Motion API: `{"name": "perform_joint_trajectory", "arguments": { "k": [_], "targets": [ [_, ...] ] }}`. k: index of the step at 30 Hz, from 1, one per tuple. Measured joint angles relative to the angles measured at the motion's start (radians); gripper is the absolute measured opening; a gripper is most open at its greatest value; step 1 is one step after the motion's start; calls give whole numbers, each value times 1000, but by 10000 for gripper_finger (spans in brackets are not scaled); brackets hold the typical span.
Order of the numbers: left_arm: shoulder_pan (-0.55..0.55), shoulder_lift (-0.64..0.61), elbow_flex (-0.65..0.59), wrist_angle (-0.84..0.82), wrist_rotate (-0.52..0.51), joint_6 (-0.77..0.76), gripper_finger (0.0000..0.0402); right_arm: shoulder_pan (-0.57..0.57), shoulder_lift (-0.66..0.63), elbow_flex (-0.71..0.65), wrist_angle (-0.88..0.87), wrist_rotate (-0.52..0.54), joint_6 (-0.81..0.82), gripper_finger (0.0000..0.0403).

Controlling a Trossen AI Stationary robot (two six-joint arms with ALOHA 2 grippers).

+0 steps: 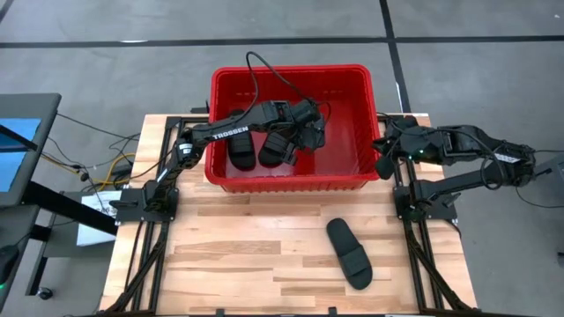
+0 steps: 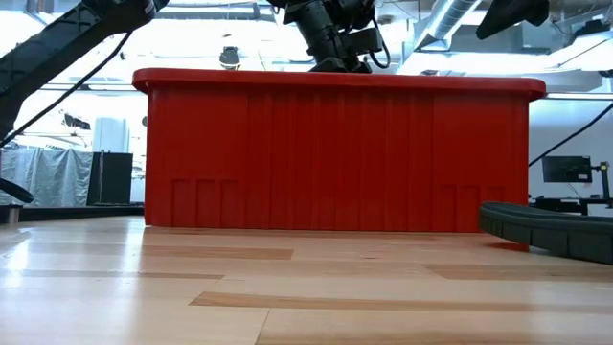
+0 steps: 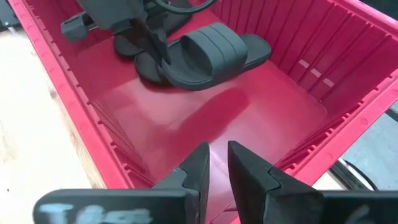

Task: Pick and place slides into bin
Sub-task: Put the black slipper into the red bin

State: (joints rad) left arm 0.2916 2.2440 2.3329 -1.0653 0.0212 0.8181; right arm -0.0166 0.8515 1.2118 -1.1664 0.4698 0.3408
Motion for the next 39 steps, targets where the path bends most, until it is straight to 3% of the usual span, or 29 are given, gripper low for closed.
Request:
{"name": "perform_joint_trajectory", "arguments": {
  "k": [28, 39],
  "targets": [
    [0, 0, 0, 1, 23, -4, 0, 0, 0, 0, -1, 0, 0, 52],
    [-5, 0, -147, 84, 0, -4, 0, 0, 0, 0, -3, 0, 0, 52]
  ]
}}
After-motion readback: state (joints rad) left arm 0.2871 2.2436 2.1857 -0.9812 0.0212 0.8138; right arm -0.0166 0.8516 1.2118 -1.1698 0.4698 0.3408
